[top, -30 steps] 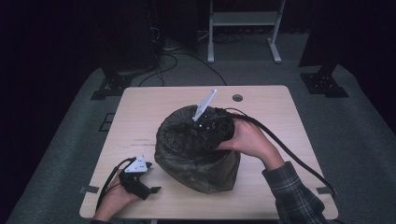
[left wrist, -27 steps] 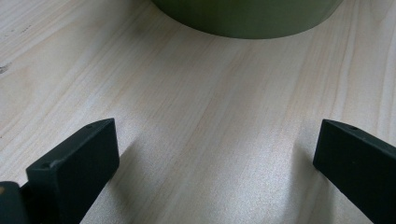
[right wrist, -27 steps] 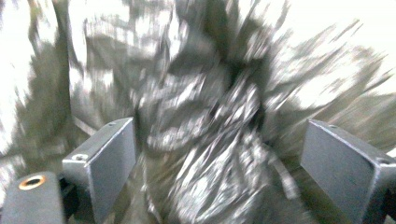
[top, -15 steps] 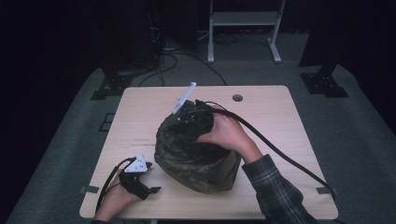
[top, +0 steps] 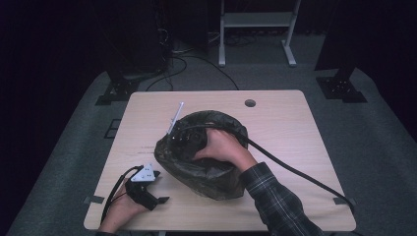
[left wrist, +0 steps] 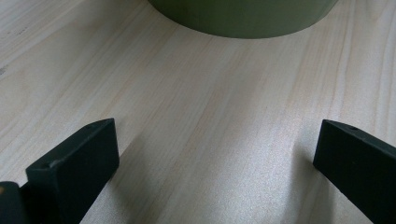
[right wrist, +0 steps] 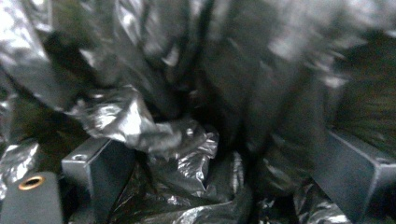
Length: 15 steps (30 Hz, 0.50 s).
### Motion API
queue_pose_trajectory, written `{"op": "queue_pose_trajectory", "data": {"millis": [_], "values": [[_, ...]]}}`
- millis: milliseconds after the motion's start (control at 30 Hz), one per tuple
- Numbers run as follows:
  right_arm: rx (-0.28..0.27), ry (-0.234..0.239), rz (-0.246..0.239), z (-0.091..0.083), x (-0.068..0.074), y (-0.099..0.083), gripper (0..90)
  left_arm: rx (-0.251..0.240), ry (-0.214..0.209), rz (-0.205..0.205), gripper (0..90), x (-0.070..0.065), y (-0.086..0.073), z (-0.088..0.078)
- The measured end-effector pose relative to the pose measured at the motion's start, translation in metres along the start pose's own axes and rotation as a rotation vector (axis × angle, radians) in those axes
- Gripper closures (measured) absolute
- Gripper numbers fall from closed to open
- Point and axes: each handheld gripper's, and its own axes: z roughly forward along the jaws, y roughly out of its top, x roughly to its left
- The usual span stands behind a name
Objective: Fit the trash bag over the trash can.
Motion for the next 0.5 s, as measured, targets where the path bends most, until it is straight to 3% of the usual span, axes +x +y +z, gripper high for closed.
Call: {"op": "queue_pose_trajectory", "data": {"millis": [100,267,500], "values": [[0.039,0.005,0.002,0.005,-0.001,-0.001,9.4,0.0,0.0,0.001,0.0,0.0,0.0,0.0],[-0.04,-0.034,0.003,-0.014,-0.001,-0.002,9.4,0.001,0.0,0.001,0.0,0.0,0.0,0.0],[-0.087,-0.056,0.032,-0.042,-0.001,-0.008,9.4,0.0,-0.003,0.005,0.0,0.001,0.0,0.0]]}}
